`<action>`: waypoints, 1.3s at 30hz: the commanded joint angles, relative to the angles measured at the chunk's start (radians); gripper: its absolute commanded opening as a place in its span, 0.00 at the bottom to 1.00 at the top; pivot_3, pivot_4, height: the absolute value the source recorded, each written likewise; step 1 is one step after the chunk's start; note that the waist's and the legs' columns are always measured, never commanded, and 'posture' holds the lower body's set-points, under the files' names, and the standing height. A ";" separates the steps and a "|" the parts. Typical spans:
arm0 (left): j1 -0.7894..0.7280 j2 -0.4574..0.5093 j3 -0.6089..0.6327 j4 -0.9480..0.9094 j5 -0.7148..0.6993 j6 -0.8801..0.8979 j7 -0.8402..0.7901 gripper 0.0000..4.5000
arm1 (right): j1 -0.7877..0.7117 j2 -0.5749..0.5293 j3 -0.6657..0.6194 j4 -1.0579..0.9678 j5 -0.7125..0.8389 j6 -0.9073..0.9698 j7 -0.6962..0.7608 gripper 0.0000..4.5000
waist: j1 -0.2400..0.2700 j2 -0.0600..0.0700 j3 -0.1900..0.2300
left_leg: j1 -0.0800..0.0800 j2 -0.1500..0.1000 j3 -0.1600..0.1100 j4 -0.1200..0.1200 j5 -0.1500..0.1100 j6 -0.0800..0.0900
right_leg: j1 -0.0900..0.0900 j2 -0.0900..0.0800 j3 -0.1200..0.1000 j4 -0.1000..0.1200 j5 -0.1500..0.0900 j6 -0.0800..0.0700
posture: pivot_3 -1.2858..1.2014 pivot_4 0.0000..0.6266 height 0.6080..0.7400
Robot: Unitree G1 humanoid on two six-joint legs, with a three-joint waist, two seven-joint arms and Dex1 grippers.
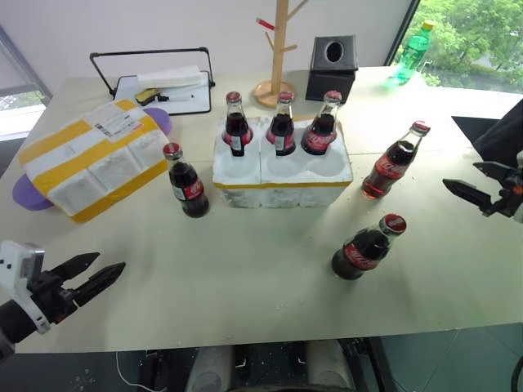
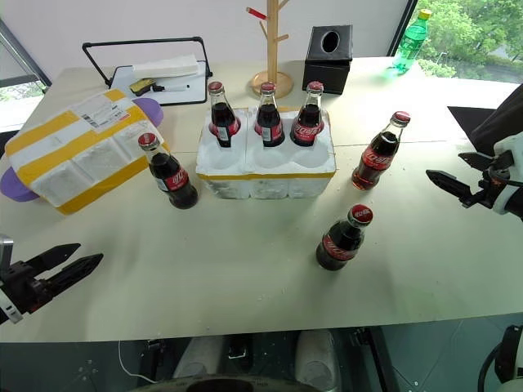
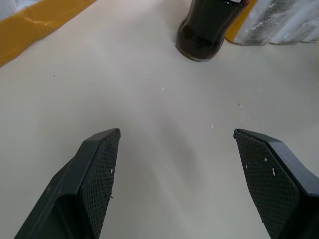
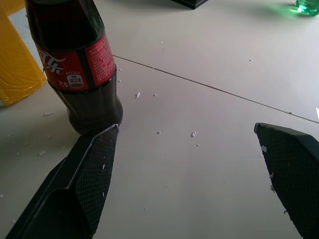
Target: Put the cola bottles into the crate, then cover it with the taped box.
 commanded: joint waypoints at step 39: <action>-0.869 0.130 -0.602 0.512 0.230 -0.134 -0.225 0.99 | 0.084 -0.215 -0.352 -0.821 0.555 0.744 0.160 1.00 | 0.023 0.001 0.000 | 0.000 0.000 0.001 0.000 0.005 -0.004 | 0.002 0.000 0.000 0.002 0.003 0.004 | 0.52 0.24 1.00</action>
